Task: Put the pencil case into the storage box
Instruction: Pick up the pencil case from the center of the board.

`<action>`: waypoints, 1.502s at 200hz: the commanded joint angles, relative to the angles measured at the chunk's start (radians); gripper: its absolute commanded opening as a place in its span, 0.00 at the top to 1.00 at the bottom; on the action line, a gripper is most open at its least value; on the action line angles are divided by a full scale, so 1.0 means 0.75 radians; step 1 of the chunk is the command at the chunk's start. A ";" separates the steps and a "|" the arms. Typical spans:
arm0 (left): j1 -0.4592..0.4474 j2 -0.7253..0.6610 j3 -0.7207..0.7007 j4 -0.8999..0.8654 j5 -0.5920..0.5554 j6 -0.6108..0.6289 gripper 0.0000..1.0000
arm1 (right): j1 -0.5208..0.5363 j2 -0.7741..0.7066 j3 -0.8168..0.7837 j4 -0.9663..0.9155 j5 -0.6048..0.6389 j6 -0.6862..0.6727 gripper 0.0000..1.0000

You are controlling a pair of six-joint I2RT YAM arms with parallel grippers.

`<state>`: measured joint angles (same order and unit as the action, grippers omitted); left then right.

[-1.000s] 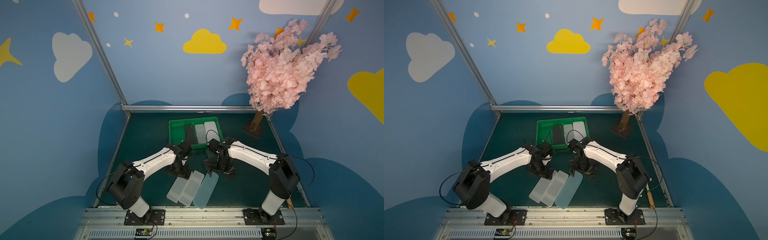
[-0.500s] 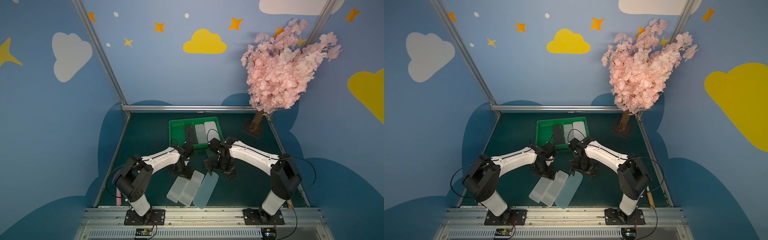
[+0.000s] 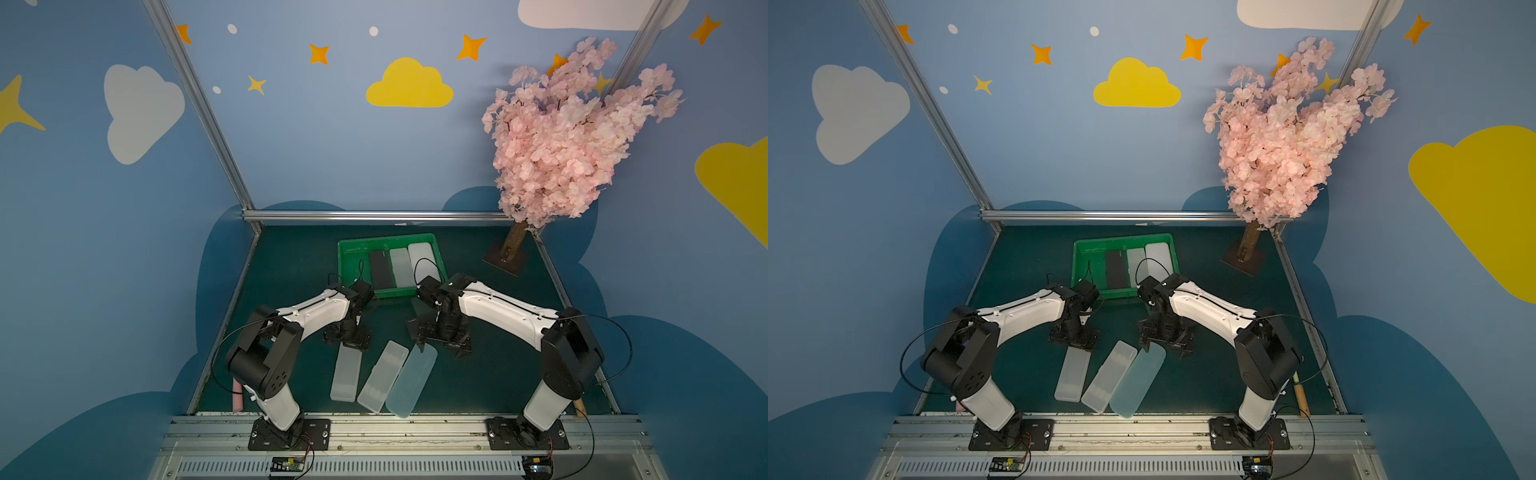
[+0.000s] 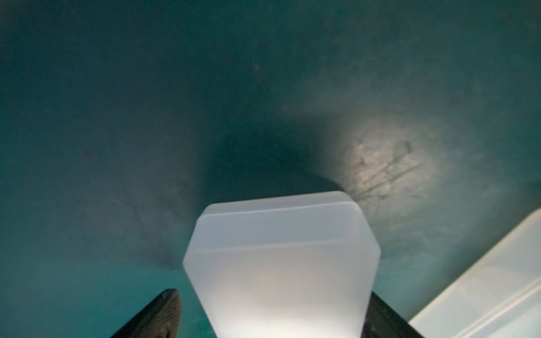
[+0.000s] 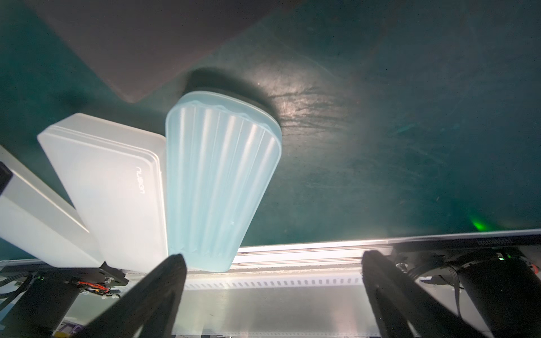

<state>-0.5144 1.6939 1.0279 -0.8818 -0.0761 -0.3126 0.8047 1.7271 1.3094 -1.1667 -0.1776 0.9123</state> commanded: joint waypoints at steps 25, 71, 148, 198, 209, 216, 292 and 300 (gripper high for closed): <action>-0.055 -0.005 -0.043 -0.008 0.081 -0.064 0.06 | -0.004 0.000 0.008 0.005 0.000 -0.008 0.02; -0.067 -0.010 -0.142 0.010 0.070 -0.232 0.09 | -0.004 -0.002 0.001 0.022 -0.003 -0.016 0.02; -0.066 -0.126 -0.010 -0.175 -0.105 -0.253 0.53 | -0.022 -0.042 -0.011 0.028 0.025 -0.048 0.02; 0.042 -0.225 0.388 -0.406 -0.263 -0.139 0.53 | -0.048 -0.087 -0.015 0.030 0.045 -0.081 0.02; 0.081 -0.200 0.499 -0.399 -0.268 -0.108 0.52 | -0.054 -0.096 -0.017 0.031 0.053 -0.088 0.02; 0.101 -0.175 0.562 -0.381 -0.267 -0.090 0.52 | -0.059 -0.103 -0.019 0.034 0.055 -0.095 0.02; 0.242 0.354 1.215 -0.142 -0.170 -0.102 0.53 | -0.090 -0.184 -0.093 0.142 0.019 -0.151 0.02; 0.241 0.409 1.279 -0.118 -0.170 -0.096 0.53 | -0.093 -0.176 -0.087 0.144 0.016 -0.160 0.02</action>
<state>-0.3408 1.9160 1.8675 -1.0374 -0.2142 -0.3893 0.7464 1.6123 1.2446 -1.0882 -0.1574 0.8227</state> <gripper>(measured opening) 0.667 0.982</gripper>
